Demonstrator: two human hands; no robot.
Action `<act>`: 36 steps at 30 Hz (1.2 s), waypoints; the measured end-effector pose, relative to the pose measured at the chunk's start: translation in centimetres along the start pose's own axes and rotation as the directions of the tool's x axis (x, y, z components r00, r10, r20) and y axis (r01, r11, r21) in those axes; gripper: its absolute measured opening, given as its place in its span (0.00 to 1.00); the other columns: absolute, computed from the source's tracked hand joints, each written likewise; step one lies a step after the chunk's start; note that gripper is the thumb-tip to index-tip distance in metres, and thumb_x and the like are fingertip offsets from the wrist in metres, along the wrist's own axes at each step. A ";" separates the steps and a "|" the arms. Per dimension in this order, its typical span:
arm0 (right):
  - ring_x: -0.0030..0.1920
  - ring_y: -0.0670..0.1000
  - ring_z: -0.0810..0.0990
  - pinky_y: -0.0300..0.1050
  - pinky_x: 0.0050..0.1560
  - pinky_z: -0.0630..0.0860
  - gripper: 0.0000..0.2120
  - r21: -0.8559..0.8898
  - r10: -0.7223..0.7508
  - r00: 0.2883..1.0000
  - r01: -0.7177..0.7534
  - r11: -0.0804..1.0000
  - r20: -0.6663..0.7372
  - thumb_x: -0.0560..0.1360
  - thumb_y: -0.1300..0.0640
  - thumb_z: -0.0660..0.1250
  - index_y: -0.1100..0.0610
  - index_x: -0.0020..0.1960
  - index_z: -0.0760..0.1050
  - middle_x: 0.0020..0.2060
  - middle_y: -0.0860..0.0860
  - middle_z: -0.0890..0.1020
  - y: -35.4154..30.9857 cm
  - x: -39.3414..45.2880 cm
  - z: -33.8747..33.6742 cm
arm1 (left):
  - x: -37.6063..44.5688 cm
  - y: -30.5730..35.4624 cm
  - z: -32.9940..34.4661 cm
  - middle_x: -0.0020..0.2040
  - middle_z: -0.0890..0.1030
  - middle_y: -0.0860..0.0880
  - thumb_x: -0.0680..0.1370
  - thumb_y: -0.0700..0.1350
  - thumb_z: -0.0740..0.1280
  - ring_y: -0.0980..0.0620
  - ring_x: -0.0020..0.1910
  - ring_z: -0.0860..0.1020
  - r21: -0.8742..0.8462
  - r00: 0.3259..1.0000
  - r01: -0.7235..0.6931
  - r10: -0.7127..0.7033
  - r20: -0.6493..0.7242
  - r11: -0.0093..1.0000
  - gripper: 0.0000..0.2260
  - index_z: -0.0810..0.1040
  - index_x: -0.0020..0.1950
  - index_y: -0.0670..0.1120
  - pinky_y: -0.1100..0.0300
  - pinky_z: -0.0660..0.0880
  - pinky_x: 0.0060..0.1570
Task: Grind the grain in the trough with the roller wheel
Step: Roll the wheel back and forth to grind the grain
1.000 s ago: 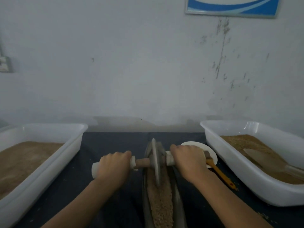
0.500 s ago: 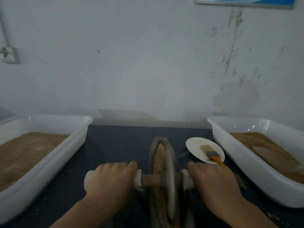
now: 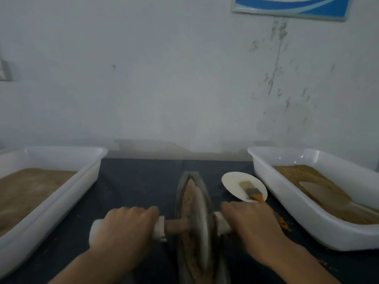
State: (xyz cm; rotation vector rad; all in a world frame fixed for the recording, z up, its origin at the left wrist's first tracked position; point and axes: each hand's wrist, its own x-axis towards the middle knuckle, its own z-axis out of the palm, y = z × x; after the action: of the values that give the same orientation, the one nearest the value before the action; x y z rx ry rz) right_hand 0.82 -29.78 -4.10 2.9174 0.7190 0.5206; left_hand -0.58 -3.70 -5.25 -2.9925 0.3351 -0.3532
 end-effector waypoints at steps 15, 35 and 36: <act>0.42 0.54 0.80 0.46 0.34 0.66 0.08 -0.261 0.019 0.996 -0.042 0.964 -0.087 0.73 0.59 0.67 0.54 0.50 0.70 0.44 0.52 0.81 1.8 7.9 2.4 | 8.2 -1.9 3.9 0.38 0.74 0.55 0.74 0.58 0.65 0.53 0.35 0.71 -0.082 0.979 0.148 -0.158 -0.126 0.986 0.11 0.65 0.42 0.56 0.57 0.66 0.37; 0.39 0.52 0.78 0.45 0.33 0.67 0.11 -0.079 0.101 0.994 -0.105 0.991 -0.050 0.73 0.48 0.66 0.47 0.44 0.63 0.40 0.49 0.80 2.8 4.1 4.1 | 5.6 0.0 1.2 0.44 0.78 0.53 0.74 0.52 0.66 0.50 0.42 0.78 0.108 0.979 0.082 -0.060 -0.195 0.991 0.11 0.63 0.44 0.54 0.56 0.65 0.36; 0.37 0.52 0.78 0.45 0.31 0.64 0.11 -0.109 0.111 0.991 -0.118 0.987 -0.074 0.73 0.49 0.66 0.48 0.44 0.63 0.39 0.50 0.80 2.8 5.2 4.2 | 6.9 -0.3 1.6 0.44 0.79 0.53 0.74 0.53 0.66 0.49 0.43 0.78 0.076 0.980 0.102 -0.088 -0.178 0.992 0.10 0.65 0.44 0.54 0.56 0.66 0.37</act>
State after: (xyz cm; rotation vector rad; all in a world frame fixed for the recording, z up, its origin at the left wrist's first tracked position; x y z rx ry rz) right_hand 7.84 -29.91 -5.98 2.8594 0.5130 0.6524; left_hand 6.44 -4.85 -5.23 -2.9071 0.1868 -0.6246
